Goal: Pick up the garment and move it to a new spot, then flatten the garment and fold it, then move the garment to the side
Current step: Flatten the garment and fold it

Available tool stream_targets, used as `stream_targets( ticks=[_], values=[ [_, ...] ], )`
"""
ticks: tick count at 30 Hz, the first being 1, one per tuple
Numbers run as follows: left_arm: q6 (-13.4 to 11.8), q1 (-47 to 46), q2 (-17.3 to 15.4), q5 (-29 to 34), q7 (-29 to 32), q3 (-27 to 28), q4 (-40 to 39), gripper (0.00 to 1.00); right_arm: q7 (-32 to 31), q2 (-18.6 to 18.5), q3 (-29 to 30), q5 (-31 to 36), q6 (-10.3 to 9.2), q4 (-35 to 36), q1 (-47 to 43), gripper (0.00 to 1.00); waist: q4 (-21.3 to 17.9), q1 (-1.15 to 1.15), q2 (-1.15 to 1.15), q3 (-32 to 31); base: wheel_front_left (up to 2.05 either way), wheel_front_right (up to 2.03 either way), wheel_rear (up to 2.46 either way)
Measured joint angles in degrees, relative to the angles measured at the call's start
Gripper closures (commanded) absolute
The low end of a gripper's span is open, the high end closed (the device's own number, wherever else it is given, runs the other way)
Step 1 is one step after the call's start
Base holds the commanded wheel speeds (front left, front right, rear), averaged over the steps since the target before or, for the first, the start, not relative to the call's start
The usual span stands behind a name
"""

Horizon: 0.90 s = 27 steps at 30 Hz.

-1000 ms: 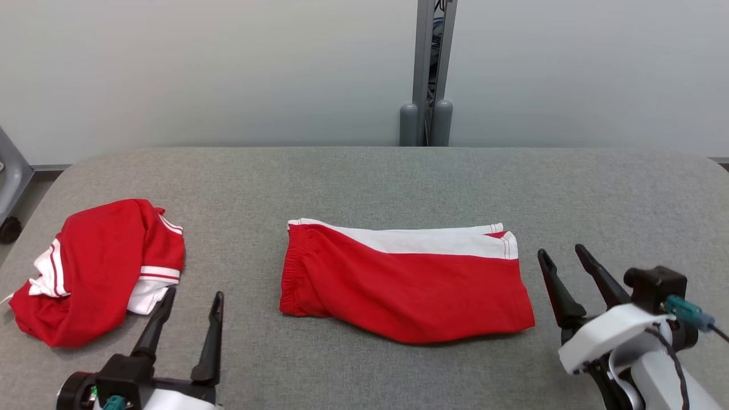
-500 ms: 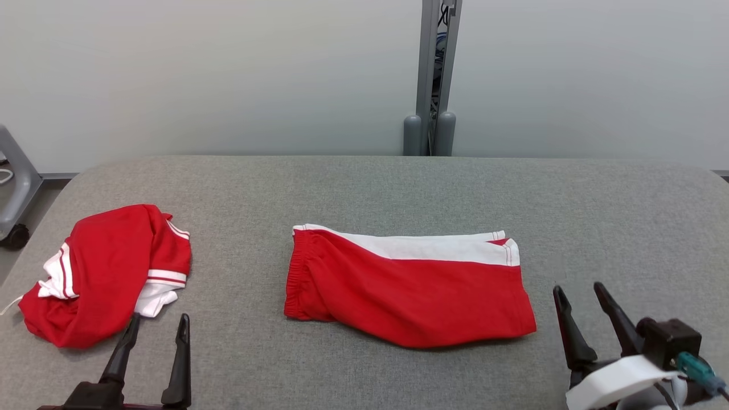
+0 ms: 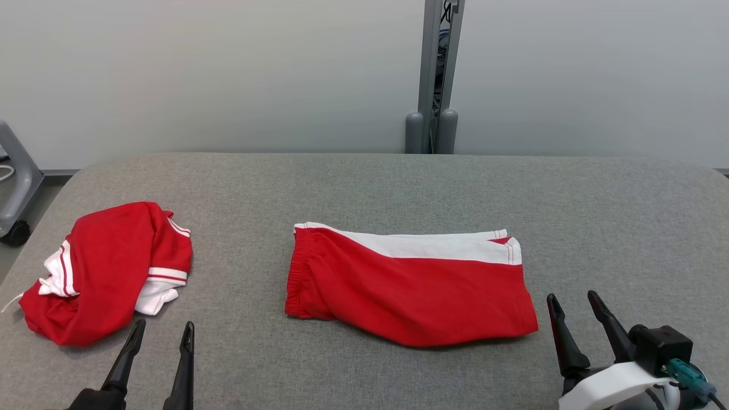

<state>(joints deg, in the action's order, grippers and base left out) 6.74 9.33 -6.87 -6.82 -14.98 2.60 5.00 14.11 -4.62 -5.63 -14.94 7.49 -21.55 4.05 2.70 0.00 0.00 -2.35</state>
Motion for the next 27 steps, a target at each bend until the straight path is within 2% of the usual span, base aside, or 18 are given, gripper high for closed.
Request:
stream_targets(
  ticks=[27],
  values=[
    [0.12, 0.16, 0.33, 0.54, 0.00, 0.02, -0.96, 0.00, -2.49, 0.62, 1.44, 1.76, 0.00, -1.74, 1.74, 0.00, -0.21, 0.00, 0.00, 0.48, 0.00, 0.00, 0.00]
  ],
)
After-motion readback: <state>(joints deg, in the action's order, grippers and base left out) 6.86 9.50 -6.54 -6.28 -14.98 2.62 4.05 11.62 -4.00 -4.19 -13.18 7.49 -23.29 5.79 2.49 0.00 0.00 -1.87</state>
